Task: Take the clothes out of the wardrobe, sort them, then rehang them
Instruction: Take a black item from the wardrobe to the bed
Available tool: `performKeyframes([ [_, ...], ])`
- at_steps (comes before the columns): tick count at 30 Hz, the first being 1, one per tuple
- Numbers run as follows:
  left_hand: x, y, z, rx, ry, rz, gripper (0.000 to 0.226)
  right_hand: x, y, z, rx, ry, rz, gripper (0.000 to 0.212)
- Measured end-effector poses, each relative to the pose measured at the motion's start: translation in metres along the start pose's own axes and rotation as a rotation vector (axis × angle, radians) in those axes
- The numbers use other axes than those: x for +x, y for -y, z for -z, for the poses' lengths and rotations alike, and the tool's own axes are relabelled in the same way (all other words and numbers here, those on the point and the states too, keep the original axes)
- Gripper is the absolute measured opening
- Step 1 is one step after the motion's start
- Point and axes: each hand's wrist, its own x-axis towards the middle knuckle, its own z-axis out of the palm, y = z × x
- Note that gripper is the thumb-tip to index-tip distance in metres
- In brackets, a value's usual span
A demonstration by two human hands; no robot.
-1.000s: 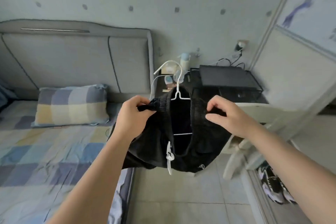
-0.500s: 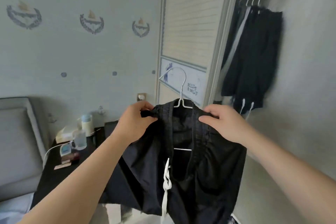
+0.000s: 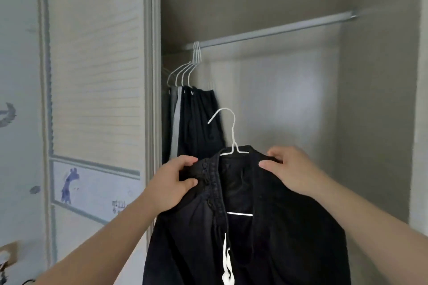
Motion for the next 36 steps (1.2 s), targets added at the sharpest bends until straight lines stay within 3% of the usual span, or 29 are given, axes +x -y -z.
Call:
performKeyframes([
  [3, 0.051, 0.000, -0.015, 0.001, 0.040, -0.058, 0.051, 0.025, -0.005, 0.025, -0.114, -0.073, -0.105, 0.019],
  [8, 0.106, 0.003, -0.029, -0.003, 0.145, -0.139, 0.041, 0.071, -0.009, 0.042, -0.151, -0.140, -0.337, 0.024],
  [16, 0.173, 0.001, -0.030, -0.056, 0.235, -0.305, 0.018, 0.147, -0.005, 0.033, 0.478, -0.221, -0.678, 0.023],
  [20, 0.200, -0.008, -0.030, -0.067, 0.248, -0.345, 0.017, 0.186, -0.008, 0.009, 0.872, -0.137, -0.598, 0.027],
  [23, 0.216, -0.018, -0.025, -0.050, 0.237, -0.365, 0.024, 0.221, -0.010, -0.011, 1.000, -0.019, -0.490, 0.019],
  [28, 0.246, -0.028, -0.013, 0.113, 0.134, -0.308, 0.032, 0.283, -0.008, -0.034, 1.080, -0.057, -0.274, 0.021],
  [32, 0.274, -0.028, 0.001, 0.370, -0.003, -0.281, 0.016, 0.334, 0.002, -0.044, 0.978, -0.106, -0.090, 0.016],
  [36, 0.302, -0.028, 0.017, 0.578, -0.150, -0.304, 0.020, 0.384, 0.021, -0.048, 0.910, -0.222, 0.025, 0.031],
])
